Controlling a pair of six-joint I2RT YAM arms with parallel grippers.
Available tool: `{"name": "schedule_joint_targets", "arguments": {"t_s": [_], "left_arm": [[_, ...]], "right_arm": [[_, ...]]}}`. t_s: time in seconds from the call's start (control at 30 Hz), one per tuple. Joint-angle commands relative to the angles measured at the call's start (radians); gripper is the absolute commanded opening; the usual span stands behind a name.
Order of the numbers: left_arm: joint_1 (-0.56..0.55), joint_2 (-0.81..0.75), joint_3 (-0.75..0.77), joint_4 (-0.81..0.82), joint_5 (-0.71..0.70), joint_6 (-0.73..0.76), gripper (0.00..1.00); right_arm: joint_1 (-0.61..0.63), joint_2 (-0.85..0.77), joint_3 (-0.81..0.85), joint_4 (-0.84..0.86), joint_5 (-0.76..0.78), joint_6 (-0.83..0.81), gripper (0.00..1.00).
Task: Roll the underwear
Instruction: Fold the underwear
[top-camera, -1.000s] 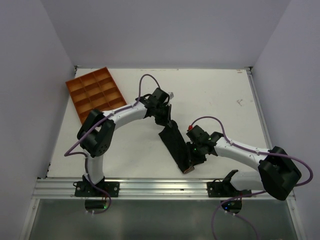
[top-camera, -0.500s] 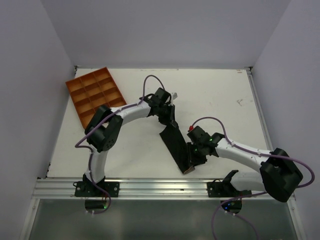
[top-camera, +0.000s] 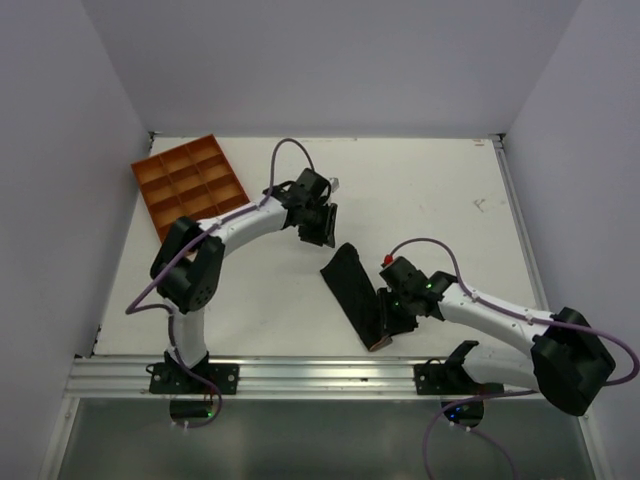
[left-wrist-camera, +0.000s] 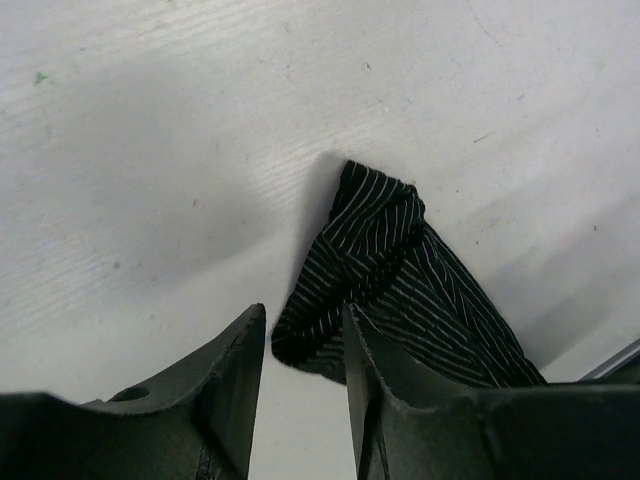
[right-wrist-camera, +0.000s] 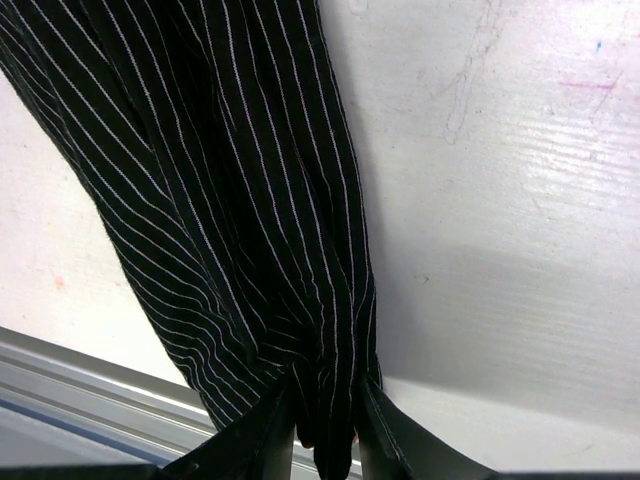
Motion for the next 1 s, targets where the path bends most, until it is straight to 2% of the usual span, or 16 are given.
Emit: {"name": "schedule_joint_targets", "arguments": {"t_s": [0.0,0.13,0.27,0.4,0.57,0.67,0.83,0.93,0.97], "left_arm": [[0.003,-0.167,-0.073,0.026,-0.031,0.013,0.41],[-0.015,-0.232,-0.238,0.183,0.114,-0.025,0.39],[-0.048,-0.242,-0.358,0.333,0.266,-0.078,0.32],[-0.06,-0.232,-0.361,0.37,0.291,-0.094,0.31],[-0.023,-0.195,-0.291,0.292,0.164,-0.063,0.3],[0.075,-0.23,-0.291,0.319,0.158,-0.069,0.3],[0.139,-0.252,-0.291,0.307,0.232,-0.02,0.24],[0.141,-0.259,-0.347,0.373,0.353,-0.031,0.18],[0.139,-0.262,-0.393,0.438,0.381,-0.06,0.17]], "right_arm": [[0.005,-0.039,-0.026,-0.047,0.023,0.034,0.34],[0.005,-0.076,-0.049,-0.01,0.01,0.069,0.34],[0.005,-0.104,-0.086,0.033,0.001,0.085,0.34],[0.005,-0.107,-0.094,0.082,0.019,0.1,0.33],[0.005,0.022,-0.011,0.169,0.052,0.137,0.32],[0.005,0.131,0.073,0.194,0.061,0.169,0.31],[0.005,0.26,0.173,0.286,0.03,0.253,0.3],[0.007,0.315,0.194,0.333,0.024,0.296,0.3],[0.005,0.326,0.198,0.346,0.02,0.304,0.3]]}}
